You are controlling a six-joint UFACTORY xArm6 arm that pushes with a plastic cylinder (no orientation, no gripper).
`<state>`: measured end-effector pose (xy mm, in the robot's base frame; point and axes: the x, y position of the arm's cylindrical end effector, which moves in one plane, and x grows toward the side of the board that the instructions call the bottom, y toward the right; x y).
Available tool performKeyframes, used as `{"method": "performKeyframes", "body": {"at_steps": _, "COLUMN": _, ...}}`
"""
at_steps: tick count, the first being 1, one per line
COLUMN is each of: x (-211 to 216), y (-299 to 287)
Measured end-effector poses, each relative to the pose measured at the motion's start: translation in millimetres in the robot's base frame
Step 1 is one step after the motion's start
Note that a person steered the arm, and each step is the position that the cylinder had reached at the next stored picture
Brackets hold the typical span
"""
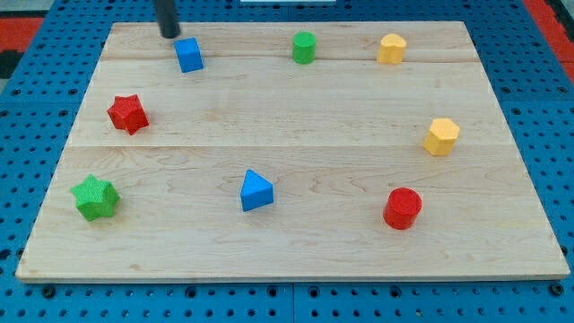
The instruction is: Push the blue cube towards the bottom right
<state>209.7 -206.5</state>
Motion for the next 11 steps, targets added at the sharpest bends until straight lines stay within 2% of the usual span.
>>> {"method": "performKeyframes", "body": {"at_steps": 1, "x": 6, "y": -13}}
{"method": "performKeyframes", "body": {"at_steps": 3, "x": 72, "y": 53}}
{"method": "performKeyframes", "body": {"at_steps": 4, "x": 77, "y": 83}}
{"method": "performKeyframes", "body": {"at_steps": 7, "x": 75, "y": 70}}
{"method": "performKeyframes", "body": {"at_steps": 9, "x": 104, "y": 93}}
{"method": "performKeyframes", "body": {"at_steps": 10, "x": 87, "y": 54}}
{"method": "performKeyframes", "body": {"at_steps": 11, "x": 67, "y": 77}}
